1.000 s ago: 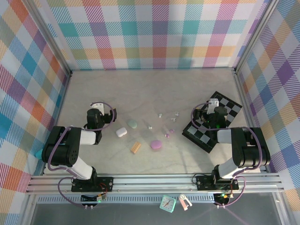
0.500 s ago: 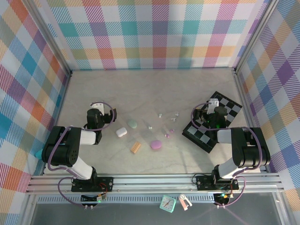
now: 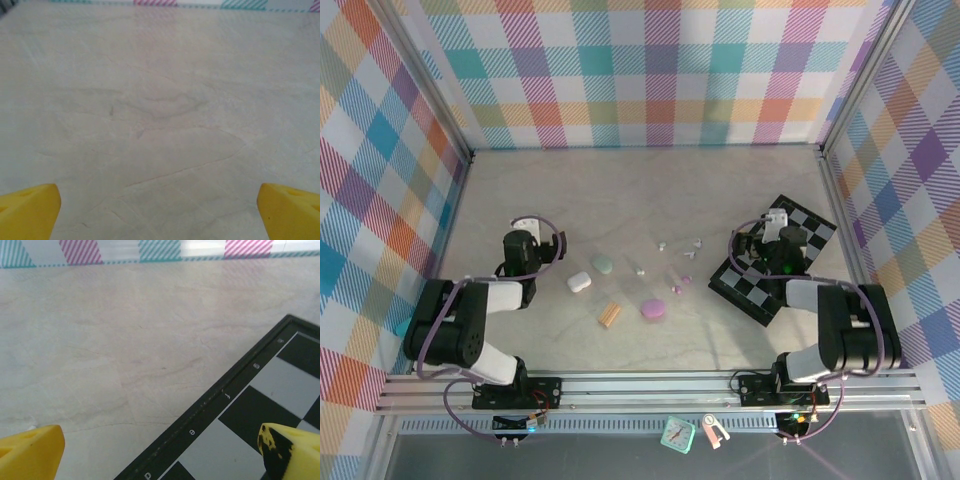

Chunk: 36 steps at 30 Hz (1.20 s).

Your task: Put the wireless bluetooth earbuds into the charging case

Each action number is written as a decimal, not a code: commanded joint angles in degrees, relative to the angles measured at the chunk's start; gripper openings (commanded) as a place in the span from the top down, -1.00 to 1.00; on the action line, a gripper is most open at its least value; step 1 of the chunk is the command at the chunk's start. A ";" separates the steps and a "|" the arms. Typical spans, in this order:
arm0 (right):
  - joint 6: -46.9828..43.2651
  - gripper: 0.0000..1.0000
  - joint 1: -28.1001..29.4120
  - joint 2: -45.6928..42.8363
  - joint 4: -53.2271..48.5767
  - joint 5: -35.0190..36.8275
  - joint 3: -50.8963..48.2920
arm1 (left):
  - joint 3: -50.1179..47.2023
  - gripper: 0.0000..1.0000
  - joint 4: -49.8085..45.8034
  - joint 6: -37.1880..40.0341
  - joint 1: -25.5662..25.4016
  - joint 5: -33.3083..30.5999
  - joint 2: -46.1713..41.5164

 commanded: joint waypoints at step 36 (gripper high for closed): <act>-46.00 -0.81 48.33 9.81 -60.30 -5.53 28.34 | 16.47 -0.99 -46.94 -12.76 -13.49 11.97 -23.28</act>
